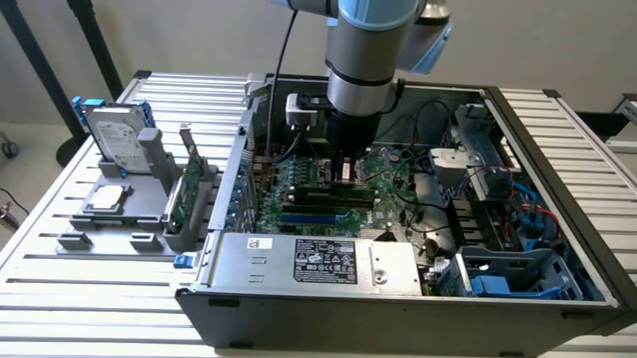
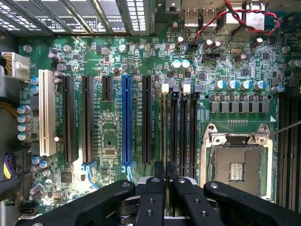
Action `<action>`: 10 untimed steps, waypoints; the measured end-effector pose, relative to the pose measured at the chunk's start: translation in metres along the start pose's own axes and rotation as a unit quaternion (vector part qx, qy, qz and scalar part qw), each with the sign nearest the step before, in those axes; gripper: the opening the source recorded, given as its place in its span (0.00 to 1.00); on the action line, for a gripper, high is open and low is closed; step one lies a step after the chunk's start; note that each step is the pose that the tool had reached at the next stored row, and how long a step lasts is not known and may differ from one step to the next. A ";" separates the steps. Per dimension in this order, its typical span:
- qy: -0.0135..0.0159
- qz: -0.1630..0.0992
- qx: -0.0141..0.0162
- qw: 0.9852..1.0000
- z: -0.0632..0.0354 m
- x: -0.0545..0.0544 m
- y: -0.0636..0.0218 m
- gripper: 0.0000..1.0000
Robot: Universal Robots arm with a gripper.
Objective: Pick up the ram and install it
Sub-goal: 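Insert the ram into the slot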
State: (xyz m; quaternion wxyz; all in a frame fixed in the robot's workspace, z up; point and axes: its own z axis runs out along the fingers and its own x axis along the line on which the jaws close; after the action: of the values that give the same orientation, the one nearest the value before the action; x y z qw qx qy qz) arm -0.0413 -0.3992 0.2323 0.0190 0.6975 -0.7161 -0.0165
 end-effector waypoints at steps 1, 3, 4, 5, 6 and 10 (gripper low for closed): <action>0.000 0.000 0.000 1.000 0.0000 0.000 0.0000 0.13; 0.000 0.000 0.000 1.000 0.0000 0.000 0.0000 0.13; 0.000 0.000 0.000 1.000 0.0000 0.000 0.0000 0.13; 0.000 0.000 0.000 1.000 0.0000 0.000 0.0000 0.13; 0.000 0.000 0.000 1.000 0.0000 0.000 0.0000 0.13; 0.001 0.000 0.000 1.000 0.0001 0.000 0.0000 0.13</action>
State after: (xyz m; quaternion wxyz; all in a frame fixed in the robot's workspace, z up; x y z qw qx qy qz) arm -0.0413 -0.3988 0.2322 0.0199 0.6973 -0.7163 -0.0157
